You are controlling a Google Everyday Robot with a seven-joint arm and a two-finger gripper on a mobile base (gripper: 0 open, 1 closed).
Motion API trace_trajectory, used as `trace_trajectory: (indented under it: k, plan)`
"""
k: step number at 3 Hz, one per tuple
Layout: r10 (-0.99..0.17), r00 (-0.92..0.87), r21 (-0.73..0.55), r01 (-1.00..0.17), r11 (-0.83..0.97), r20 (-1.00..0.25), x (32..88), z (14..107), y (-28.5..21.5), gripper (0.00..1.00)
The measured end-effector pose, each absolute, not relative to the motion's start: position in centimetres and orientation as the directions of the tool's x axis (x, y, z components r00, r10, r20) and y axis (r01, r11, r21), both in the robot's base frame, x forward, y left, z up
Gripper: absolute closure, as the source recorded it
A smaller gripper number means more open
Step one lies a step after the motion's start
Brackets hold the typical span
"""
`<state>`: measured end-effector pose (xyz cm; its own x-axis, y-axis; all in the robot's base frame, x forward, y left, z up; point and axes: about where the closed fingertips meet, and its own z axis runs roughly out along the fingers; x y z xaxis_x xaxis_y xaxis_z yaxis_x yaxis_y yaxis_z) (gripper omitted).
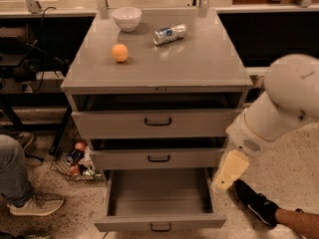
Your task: Close bottom drawer
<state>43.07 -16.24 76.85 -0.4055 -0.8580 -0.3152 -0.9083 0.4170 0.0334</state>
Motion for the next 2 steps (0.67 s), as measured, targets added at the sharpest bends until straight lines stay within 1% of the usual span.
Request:
trace_trajectory:
  k: [1,2]
  plan:
    - [-0.803,-0.476,0.164,-0.879,0.448,-0.358,41.5,66.7,-15.2,0.00]
    - [-0.771,-0.515,0.247,-0.857,0.452,-0.374,40.6,60.4,-14.1,0.00]
